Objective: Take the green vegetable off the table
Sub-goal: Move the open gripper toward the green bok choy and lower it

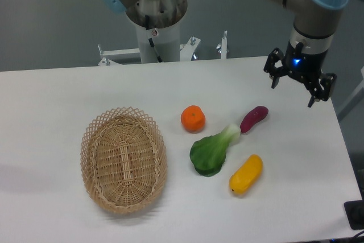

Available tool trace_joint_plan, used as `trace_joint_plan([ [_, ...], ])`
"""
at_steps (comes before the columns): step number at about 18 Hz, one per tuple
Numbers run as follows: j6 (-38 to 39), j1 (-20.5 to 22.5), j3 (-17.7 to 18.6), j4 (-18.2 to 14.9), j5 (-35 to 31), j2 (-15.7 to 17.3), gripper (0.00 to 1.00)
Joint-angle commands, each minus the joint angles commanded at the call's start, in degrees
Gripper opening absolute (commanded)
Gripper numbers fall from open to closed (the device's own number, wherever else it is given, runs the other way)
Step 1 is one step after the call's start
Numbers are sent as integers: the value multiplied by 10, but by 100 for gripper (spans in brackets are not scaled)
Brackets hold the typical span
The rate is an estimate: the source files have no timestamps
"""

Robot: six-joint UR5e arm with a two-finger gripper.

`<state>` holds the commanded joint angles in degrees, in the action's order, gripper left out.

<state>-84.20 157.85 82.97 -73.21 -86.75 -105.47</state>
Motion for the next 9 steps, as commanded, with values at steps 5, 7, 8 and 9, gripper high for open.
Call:
trace_joint_plan([
  [5, 3, -4, 12, 4, 0, 0, 100],
  [7, 8, -4, 26, 14, 0, 0, 100],
  [8, 8, -4, 34, 23, 0, 2, 100],
  [9, 8, -4, 42, 33, 0, 3, 100],
])
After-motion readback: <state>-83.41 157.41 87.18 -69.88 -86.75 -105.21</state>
